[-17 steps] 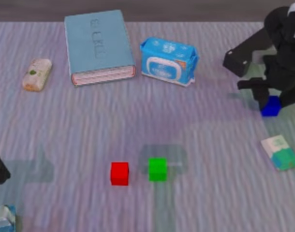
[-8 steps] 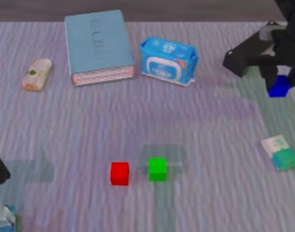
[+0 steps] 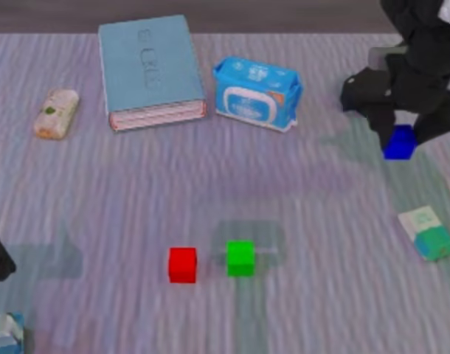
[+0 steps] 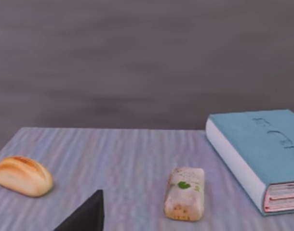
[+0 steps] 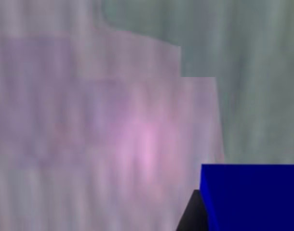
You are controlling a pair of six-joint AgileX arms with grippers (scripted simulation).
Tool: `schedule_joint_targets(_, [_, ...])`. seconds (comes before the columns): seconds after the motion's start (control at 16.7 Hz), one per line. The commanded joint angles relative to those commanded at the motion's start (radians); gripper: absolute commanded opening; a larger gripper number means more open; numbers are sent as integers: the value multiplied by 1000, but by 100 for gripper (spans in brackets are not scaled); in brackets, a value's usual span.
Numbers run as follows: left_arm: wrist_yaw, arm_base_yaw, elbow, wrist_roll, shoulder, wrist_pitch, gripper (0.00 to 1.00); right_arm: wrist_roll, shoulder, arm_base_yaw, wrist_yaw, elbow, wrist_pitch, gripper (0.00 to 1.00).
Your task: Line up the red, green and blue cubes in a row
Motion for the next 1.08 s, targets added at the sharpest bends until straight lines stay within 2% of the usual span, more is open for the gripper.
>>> schedule_joint_targets(0.36, [0,0,0,0,0,0,100,315,-222,310,0,-313,71,0])
schedule_joint_targets(0.48, [0,0,0,0,0,0,100,388,-282,383,0,-385,91,0])
schedule_joint_targets(0.6, [0,0,0,0,0,0,100,419,-312,414,1,-416,101,0])
schedule_joint_targets(0.9, [0,0,0,0,0,0,100,420,-308,412,-1,-417,103,0])
schedule_joint_targets(1.08, [0,0,0,0,0,0,100,420,-285,414,0,-464,175,0])
